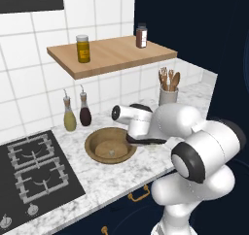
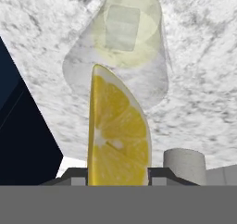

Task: Grab a lemon wedge from the fridge and one ice cube from the ice bowl, and put them in the glass of lemonade.

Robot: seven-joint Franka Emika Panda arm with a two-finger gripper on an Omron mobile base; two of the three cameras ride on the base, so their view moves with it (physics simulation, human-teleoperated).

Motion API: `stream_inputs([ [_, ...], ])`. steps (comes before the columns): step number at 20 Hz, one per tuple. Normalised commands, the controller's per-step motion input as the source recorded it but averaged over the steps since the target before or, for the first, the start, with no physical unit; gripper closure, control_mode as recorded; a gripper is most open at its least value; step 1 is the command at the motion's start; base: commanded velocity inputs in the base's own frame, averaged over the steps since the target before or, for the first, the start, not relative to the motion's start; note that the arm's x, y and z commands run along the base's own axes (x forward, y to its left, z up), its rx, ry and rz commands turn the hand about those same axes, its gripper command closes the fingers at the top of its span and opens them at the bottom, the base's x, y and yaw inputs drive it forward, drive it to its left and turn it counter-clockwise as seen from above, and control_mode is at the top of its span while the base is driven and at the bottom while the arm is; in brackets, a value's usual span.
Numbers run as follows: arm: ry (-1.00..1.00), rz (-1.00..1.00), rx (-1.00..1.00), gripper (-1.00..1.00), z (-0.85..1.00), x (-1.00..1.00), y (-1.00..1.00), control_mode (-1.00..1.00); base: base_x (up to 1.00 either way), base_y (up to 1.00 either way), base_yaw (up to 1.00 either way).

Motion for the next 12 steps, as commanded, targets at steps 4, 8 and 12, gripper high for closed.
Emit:
stream_inputs([
  [4, 0.00, 0.00, -0.04, 1.00, -0.32, 0.09, 0.00, -1.00, 0.00, 0.00, 0.00],
  [8, 0.00, 0.00, -0.05, 1.00, -0.29, 0.06, 0.02, -1.00, 0.00, 0.00, 0.00],
  [12, 0.00, 0.00, -0.08, 1.00, -0.18, 0.00, 0.19, -1.00, 0.00, 0.00, 0.00],
])
